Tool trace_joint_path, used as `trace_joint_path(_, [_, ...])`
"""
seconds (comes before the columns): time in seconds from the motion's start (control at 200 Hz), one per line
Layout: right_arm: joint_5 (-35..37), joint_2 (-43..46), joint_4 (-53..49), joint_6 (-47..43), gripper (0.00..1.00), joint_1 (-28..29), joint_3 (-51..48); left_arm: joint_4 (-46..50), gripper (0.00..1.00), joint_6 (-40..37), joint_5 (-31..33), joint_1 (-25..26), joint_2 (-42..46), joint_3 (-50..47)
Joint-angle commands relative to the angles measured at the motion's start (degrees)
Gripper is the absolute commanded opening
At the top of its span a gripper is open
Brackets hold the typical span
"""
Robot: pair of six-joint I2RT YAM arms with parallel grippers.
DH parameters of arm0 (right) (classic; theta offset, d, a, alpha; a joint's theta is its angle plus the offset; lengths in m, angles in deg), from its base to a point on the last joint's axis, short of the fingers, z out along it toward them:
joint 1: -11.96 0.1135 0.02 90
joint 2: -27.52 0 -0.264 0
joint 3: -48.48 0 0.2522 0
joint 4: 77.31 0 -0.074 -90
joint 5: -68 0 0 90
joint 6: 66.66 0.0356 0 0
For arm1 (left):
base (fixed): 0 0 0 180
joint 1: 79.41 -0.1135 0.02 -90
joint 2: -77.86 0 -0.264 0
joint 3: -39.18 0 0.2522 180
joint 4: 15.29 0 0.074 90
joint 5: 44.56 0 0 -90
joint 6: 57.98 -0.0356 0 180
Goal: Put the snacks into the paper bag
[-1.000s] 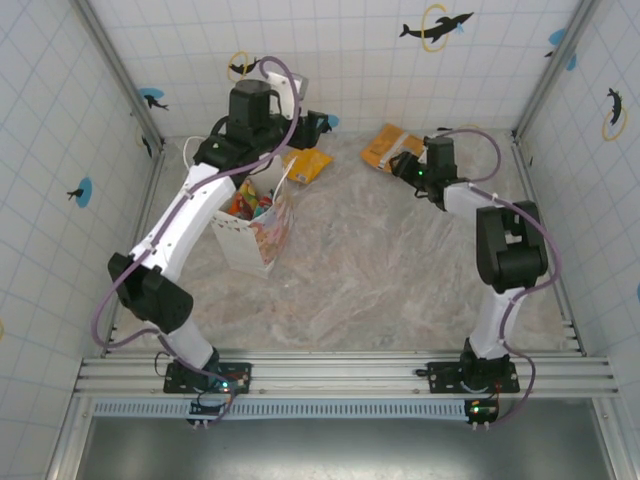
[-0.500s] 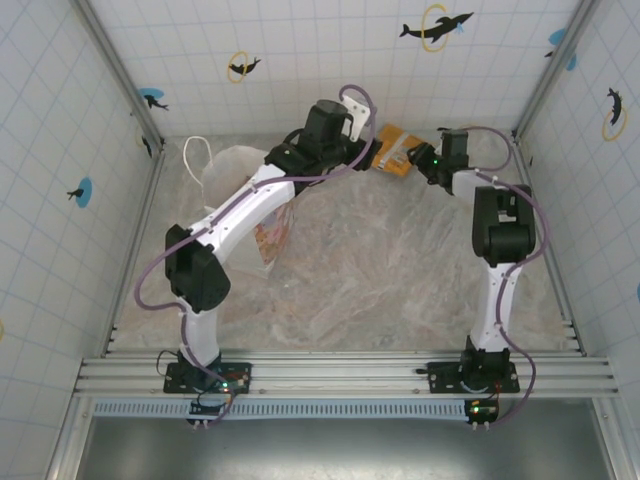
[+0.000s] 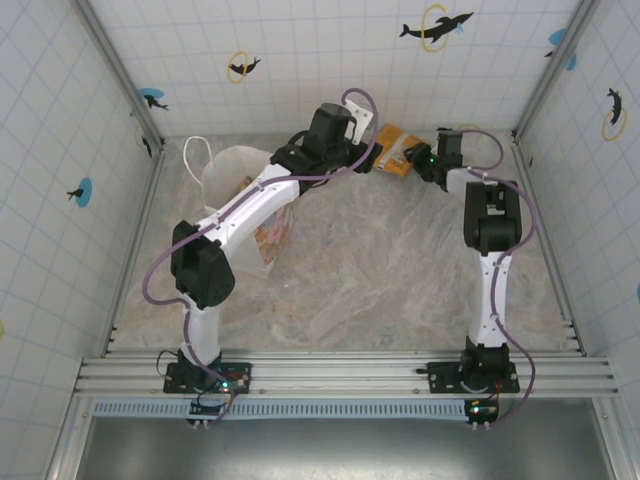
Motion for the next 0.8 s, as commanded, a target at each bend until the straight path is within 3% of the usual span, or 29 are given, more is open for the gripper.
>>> trace_joint_path(0.0, [-1.2,-3.3,2.8,2.9,0.54,-0.3,2.6,-1.0,0.7,1.4,-1.2,0.3,-1.3,1.8])
trace_joint_path(0.175, [-2.7,-6.1,3.9,4.0,0.39,-0.3,5.2,0.4,0.7,1.1,-0.5,0.3,-1.1,2.7])
trace_joint_path(0.415, [-5.0,-3.3,4.4,1.9,0.17,-0.2,4.3,4.3,0.71,-0.1,2.5,0.3,1.7,4.4])
trace_joint_path(0.575, [-4.5,4.1,3.8,-1.9,0.07,-0.1,-1.1,9.6,0.71,-1.6,5.8,0.2,4.8,7.2])
trace_joint_path(0.796, [-1.5,18.1,2.6,-8.2,0.01,1.1,-11.6,18.7,0.71,-0.5,10.1,-2.8,10.2,8.6])
